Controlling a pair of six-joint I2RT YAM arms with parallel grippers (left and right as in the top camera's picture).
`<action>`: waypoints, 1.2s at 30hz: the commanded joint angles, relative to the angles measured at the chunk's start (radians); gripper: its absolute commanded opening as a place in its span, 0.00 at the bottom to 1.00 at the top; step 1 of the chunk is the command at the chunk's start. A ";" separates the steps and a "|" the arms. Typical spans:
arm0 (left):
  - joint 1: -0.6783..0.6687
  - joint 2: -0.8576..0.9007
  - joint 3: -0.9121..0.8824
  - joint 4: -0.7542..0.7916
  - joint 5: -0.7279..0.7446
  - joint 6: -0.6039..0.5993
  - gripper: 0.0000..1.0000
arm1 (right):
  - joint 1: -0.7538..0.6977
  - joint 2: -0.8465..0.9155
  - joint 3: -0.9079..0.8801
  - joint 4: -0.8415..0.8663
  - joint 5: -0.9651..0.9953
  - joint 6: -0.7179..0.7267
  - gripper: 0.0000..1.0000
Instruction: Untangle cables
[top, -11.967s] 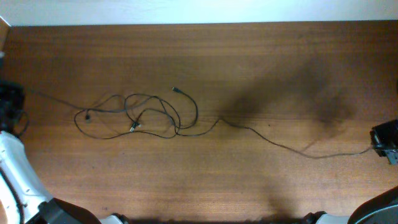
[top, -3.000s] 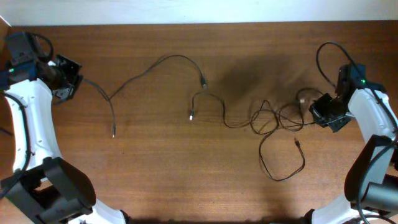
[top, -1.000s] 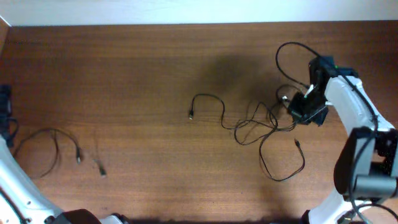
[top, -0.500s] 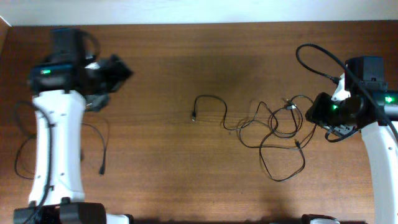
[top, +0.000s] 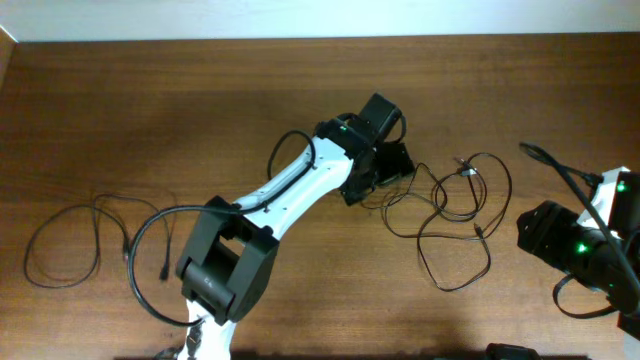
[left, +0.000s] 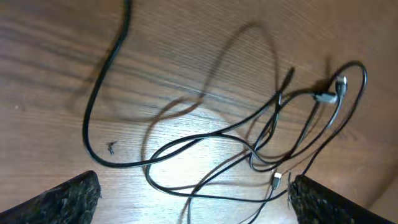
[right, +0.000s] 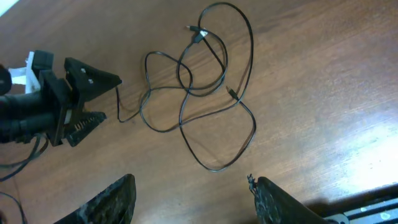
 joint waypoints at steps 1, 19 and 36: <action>0.001 0.044 0.003 -0.006 0.003 -0.232 0.99 | -0.002 -0.004 -0.007 -0.003 0.005 -0.001 0.62; -0.039 0.125 -0.114 -0.104 -0.322 -0.530 0.00 | -0.002 -0.004 -0.018 -0.006 0.043 -0.034 0.63; 0.327 -0.462 -0.063 0.105 0.030 0.698 0.00 | 0.000 0.344 -0.018 0.020 -0.241 -0.053 0.72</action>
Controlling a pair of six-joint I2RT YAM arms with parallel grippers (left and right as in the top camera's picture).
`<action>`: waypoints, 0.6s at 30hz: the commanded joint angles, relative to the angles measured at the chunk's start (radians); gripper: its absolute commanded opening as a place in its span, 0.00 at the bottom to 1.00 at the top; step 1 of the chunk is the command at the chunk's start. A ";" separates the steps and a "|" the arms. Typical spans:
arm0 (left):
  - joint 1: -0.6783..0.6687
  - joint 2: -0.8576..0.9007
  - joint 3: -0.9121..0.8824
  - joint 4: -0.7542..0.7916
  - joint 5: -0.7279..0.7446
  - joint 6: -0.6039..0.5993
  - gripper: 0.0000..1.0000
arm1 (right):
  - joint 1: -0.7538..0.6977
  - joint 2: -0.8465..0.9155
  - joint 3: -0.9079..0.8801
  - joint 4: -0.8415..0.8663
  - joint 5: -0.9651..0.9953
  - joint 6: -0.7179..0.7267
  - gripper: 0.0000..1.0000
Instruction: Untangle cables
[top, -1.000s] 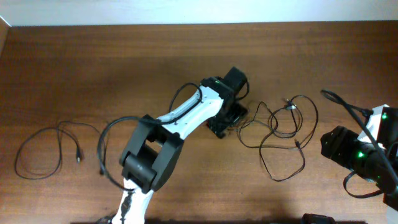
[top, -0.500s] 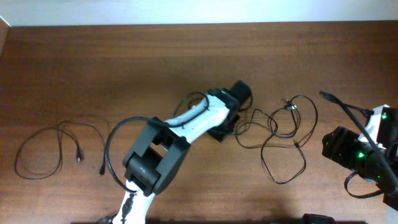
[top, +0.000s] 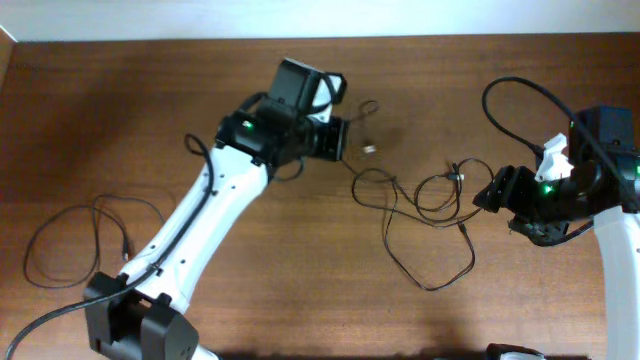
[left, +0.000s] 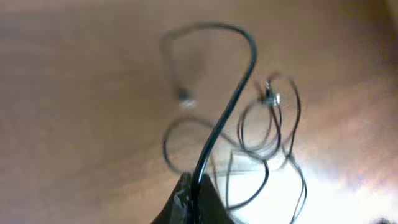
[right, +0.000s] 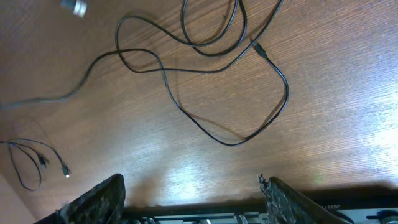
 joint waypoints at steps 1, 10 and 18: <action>0.169 -0.106 0.052 0.112 0.034 -0.148 0.00 | 0.000 0.000 0.001 0.011 -0.007 -0.023 0.72; 0.486 -0.275 0.052 0.335 0.494 -0.578 0.01 | 0.299 0.000 -0.197 0.489 -0.090 -0.127 0.80; 0.489 -0.275 0.052 0.414 0.557 -0.924 0.00 | 0.488 0.226 -0.486 1.404 -0.420 -0.235 0.99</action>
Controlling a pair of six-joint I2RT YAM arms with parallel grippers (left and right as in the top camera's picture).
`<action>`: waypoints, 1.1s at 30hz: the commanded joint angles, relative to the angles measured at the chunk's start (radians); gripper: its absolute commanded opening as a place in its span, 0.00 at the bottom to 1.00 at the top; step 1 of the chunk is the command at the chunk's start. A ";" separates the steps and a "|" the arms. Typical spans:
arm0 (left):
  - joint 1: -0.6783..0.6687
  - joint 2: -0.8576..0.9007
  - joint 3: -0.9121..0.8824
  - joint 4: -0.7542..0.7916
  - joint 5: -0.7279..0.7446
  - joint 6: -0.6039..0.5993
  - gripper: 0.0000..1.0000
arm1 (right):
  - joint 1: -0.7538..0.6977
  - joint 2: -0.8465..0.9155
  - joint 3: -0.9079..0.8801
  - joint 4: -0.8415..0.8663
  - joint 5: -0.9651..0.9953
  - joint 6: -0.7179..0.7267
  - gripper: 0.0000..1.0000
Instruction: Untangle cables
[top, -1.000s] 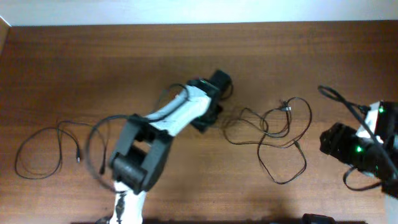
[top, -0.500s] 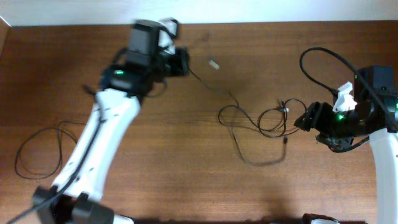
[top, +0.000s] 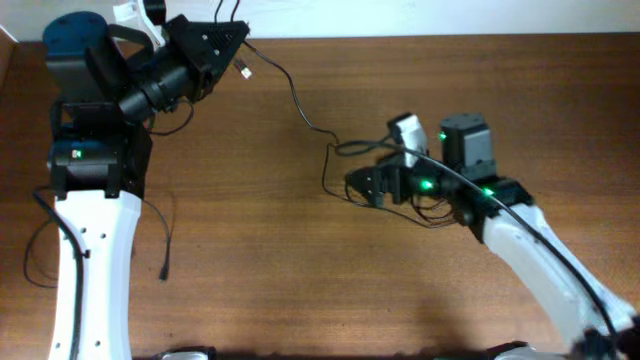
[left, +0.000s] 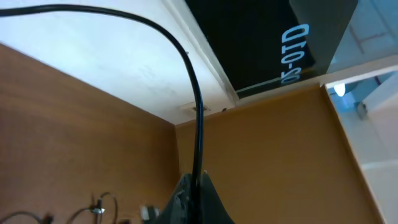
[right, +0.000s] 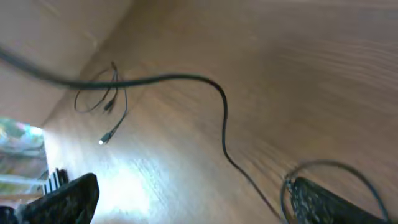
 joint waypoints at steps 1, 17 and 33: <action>0.007 -0.009 0.011 0.005 0.019 -0.211 0.00 | 0.071 0.163 -0.010 0.185 -0.051 -0.018 0.99; 0.203 -0.009 0.010 -0.109 -0.224 -0.150 0.00 | 0.163 0.367 -0.009 0.447 0.154 0.187 0.99; 0.305 0.409 0.027 0.061 -1.423 0.608 0.02 | 0.039 0.362 -0.009 -0.200 0.346 0.201 0.99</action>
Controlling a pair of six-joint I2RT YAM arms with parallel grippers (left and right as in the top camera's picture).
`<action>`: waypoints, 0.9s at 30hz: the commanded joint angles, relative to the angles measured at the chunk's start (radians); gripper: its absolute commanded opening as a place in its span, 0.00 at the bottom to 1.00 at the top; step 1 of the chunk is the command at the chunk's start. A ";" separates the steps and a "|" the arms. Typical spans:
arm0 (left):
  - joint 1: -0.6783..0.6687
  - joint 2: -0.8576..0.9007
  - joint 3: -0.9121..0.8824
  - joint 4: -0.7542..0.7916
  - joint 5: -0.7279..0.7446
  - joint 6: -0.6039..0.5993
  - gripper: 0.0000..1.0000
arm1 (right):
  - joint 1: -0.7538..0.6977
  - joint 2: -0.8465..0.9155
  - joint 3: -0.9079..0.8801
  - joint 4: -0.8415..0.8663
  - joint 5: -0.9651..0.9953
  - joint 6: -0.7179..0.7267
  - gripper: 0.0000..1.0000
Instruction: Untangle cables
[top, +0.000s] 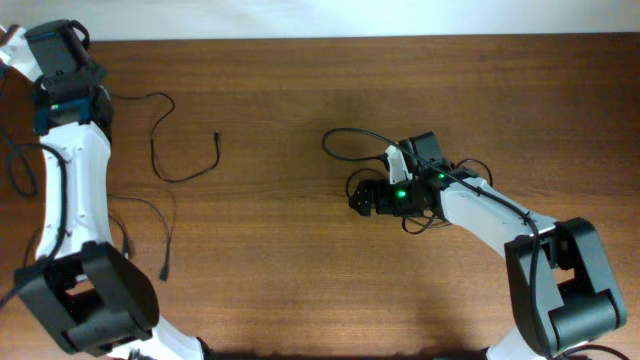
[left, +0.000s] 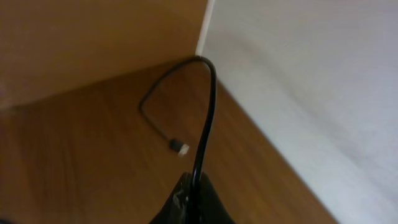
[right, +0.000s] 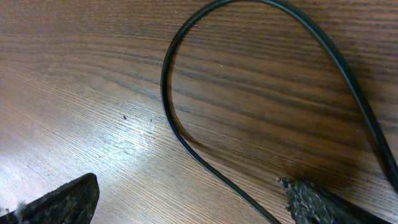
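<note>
My left gripper (left: 196, 185) is shut on a thin black cable (left: 210, 93) that arcs up from the jaws and ends in a small plug (left: 178, 147). Overhead, that arm is at the table's far-left back corner, and the cable (top: 160, 150) lies in a loose curve by itself. The remaining tangle (top: 440, 195) sits right of centre, with one loop (top: 340, 140) reaching back-left. My right gripper (top: 364, 198) is at the tangle's left edge, open and low over the wood. A strand of the tangle (right: 186, 140) runs between its fingers (right: 59, 202).
More black cable lies along the left side of the wooden table (top: 300, 270), with one end (top: 163, 270) near the left arm's base and a loop (top: 20, 170) at the left edge. A pale wall borders the back.
My left gripper has gone from the back, left of centre, to the far-left corner, still holding the cable. The cable then stretched to the tangle; now it lies apart. The right gripper is lower.
First my left gripper was open at the tangle and the right arm stood at the right edge. Then the left was shut on a cable and raised, and the right came nearer. Then the cable was stretched back-left. Now it lies separate on the left.
</note>
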 joint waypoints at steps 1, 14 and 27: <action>0.072 0.053 0.009 0.183 -0.195 0.162 0.00 | 0.004 0.030 -0.029 -0.026 0.061 0.009 0.99; 0.146 0.225 0.068 0.319 0.206 0.089 0.00 | 0.004 0.032 -0.029 -0.029 0.060 0.017 0.99; -0.003 0.363 0.063 -0.365 0.620 0.321 0.96 | 0.004 0.032 -0.029 -0.026 0.061 0.016 0.99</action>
